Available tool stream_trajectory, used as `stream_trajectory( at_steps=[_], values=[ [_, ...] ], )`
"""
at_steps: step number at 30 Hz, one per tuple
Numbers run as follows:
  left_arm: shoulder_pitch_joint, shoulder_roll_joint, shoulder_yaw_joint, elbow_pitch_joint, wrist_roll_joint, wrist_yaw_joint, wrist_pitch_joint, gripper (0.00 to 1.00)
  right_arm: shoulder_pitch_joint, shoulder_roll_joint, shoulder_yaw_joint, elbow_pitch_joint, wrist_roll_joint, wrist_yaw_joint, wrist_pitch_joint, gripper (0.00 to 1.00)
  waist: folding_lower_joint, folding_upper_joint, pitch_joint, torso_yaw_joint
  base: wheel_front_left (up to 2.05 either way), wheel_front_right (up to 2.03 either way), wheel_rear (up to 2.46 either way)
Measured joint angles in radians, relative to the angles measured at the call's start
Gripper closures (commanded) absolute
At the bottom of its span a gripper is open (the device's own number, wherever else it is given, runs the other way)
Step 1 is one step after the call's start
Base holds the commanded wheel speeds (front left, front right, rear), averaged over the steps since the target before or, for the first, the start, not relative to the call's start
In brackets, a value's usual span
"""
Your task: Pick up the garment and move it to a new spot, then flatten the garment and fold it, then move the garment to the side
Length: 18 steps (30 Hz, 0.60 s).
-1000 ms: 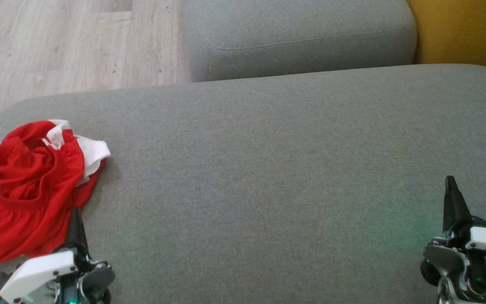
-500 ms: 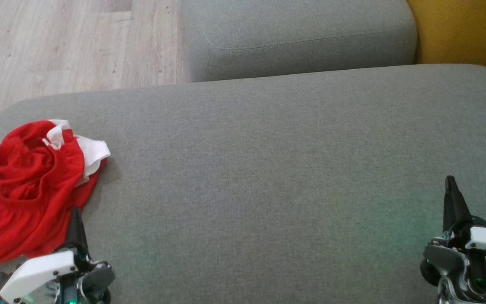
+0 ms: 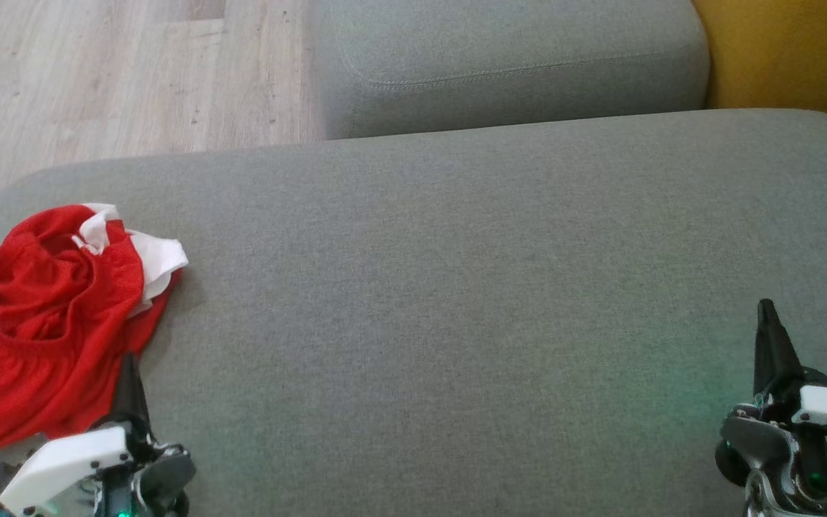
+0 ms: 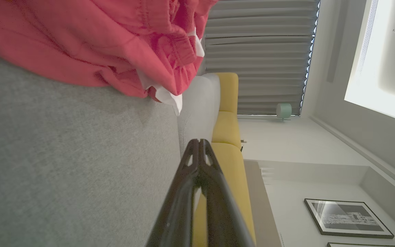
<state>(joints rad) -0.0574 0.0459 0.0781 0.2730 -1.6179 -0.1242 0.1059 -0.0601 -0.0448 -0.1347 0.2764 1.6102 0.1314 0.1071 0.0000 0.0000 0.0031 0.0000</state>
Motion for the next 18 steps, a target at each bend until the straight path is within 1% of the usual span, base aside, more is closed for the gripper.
stream_trajectory(
  at_steps=[1, 3, 9, 12, 18],
  values=[
    [0.000, 0.000, 0.000, 0.000, 0.000, 0.000, 0.000, 0.00, 0.000, 0.000, 0.000, 0.000, 0.000, 0.000, 0.000, 0.00, 0.0000, 0.0000, 0.000, 0.000, 0.00, 0.00, 0.00],
    [0.006, 0.000, -0.003, 0.019, 0.000, 0.001, -0.001, 0.00, 0.005, 0.001, 0.001, 0.020, 0.000, 0.000, 0.000, 0.00, 0.0000, 0.0000, 0.000, 0.000, 0.00, 0.00, 0.00],
    [0.082, -0.005, -0.011, 0.102, 0.000, 0.001, -0.002, 0.00, 0.085, 0.007, 0.005, 0.107, 0.000, 0.000, -0.001, 0.00, 0.0000, 0.0000, 0.001, 0.000, 0.00, 0.00, 0.00],
    [0.089, -0.006, -0.012, 0.104, 0.010, 0.001, -0.011, 0.00, 0.090, 0.007, 0.018, 0.108, -0.003, 0.000, -0.008, 0.00, 0.0000, 0.0000, 0.001, -0.001, 0.00, 0.00, 0.00],
    [0.082, -0.007, -0.013, 0.086, 0.057, 0.001, -0.025, 0.00, 0.080, 0.007, 0.032, 0.107, -0.058, 0.000, -0.026, 0.00, 0.0000, 0.0000, 0.004, -0.001, 0.00, 0.00, 0.00]
  ],
)
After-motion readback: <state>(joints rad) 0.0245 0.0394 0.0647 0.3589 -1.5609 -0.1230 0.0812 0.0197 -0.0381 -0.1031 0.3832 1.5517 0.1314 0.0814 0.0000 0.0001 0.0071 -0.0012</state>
